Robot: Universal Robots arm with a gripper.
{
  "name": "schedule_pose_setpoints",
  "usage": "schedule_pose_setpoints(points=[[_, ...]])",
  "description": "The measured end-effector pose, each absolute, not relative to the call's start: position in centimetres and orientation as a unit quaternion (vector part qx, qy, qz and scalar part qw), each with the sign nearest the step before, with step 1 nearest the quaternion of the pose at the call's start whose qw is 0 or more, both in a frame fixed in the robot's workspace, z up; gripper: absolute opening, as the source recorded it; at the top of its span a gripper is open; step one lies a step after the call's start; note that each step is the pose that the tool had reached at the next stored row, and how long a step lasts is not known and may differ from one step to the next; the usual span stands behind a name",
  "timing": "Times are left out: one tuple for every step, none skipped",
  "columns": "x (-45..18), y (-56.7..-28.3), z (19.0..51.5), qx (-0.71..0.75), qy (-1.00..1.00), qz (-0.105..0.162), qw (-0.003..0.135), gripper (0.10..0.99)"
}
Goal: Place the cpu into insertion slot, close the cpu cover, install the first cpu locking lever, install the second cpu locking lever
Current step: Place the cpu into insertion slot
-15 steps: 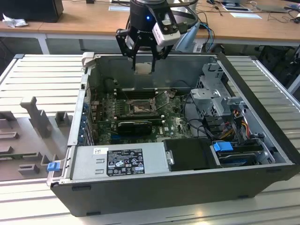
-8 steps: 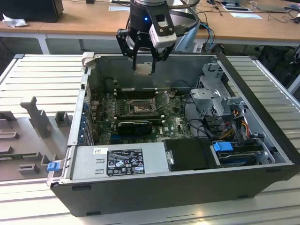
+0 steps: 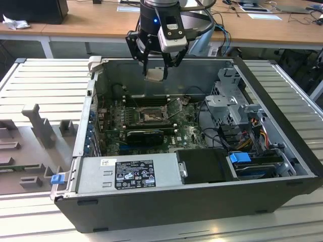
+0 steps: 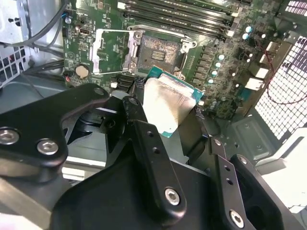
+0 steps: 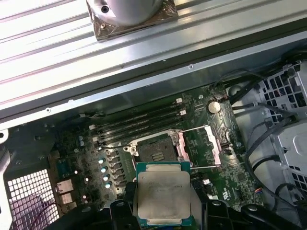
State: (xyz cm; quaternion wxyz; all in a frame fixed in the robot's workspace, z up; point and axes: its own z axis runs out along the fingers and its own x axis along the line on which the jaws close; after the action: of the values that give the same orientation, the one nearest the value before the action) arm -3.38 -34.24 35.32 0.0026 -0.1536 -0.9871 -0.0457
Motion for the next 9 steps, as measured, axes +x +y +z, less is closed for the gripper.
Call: schedule_pose_setpoints(points=[[-3.38, -34.24, 35.31, -0.158, -0.986, -0.046, 0.002, 0.529], [-3.38, -34.24, 35.31, -0.163, -0.986, -0.046, 0.002, 0.529], [-3.38, -34.24, 35.31, -0.165, -0.985, -0.046, 0.002, 0.529], [-3.38, -34.24, 35.3, -0.167, -0.985, -0.046, 0.002, 0.529], [-3.38, -34.24, 35.29, -0.171, -0.984, -0.046, 0.002, 0.529], [-3.38, -34.24, 35.29, -0.175, -0.984, -0.046, 0.002, 0.529], [-3.38, -34.24, 35.28, -0.177, -0.983, -0.046, 0.002, 0.529], [-3.38, -34.24, 35.28, -0.18, -0.983, -0.046, 0.001, 0.529], [-3.38, -34.24, 35.27, -0.182, -0.982, -0.046, 0.001, 0.529]])
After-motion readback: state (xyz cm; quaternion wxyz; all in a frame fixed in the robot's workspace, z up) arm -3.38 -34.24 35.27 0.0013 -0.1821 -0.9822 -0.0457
